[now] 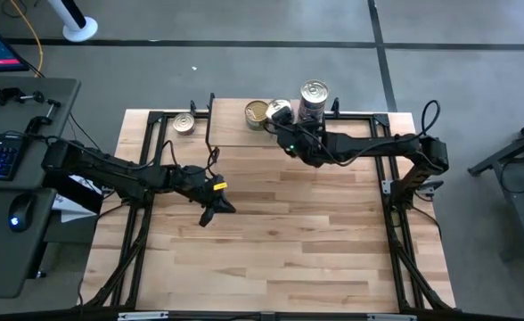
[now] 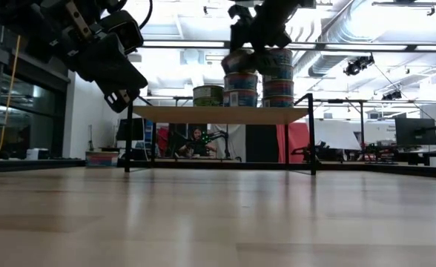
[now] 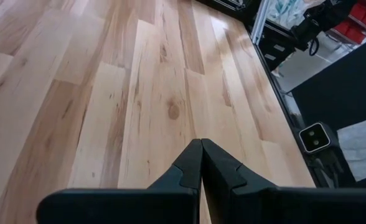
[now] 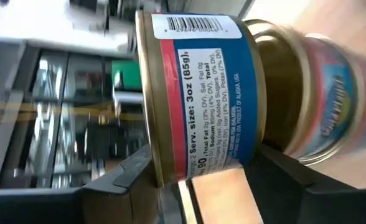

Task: Stack canned seafood by type on shelf
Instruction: Stack the blue tuna can on top of the other stacked blue tuna cans on the shelf

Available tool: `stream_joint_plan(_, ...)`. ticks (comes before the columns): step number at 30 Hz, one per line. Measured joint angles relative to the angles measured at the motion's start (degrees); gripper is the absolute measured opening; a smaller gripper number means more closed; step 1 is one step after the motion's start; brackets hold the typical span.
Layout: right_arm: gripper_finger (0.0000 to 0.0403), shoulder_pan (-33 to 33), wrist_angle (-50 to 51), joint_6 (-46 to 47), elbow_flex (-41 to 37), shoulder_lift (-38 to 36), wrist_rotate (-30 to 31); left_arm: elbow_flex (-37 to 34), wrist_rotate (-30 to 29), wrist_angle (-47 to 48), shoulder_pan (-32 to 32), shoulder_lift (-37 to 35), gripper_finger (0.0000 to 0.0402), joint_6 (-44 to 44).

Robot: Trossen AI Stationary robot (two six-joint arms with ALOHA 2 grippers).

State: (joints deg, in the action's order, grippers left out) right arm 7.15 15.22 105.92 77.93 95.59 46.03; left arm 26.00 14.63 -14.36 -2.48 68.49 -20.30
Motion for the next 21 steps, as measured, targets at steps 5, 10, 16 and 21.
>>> stream_joint_plan(5, 0.0202, -0.1, 0.1, -2.7, 0.0, 0.0, -1.0, 0.0, 0.0, 0.0, 0.0, 0.0, 0.0000, 0.5)
stream_joint_plan(10, 0.0202, 0.0, 1.4, -1.7, 0.1, 0.0, -0.7, 0.0, 0.0, 0.0, 0.0, 0.0, 0.0000, 0.5)
stream_joint_plan(16, 0.0202, -0.2, 2.4, -1.9, 0.0, -1.1, -2.1, 0.0, 0.0, 0.0, 0.0, 0.0, 0.0000, 0.5)
stream_joint_plan(21, 0.0202, -0.1, 3.2, -2.9, 0.0, -2.4, -4.4, 0.0, 0.0, 0.1, 0.5, 0.0, 0.0000, 0.7)
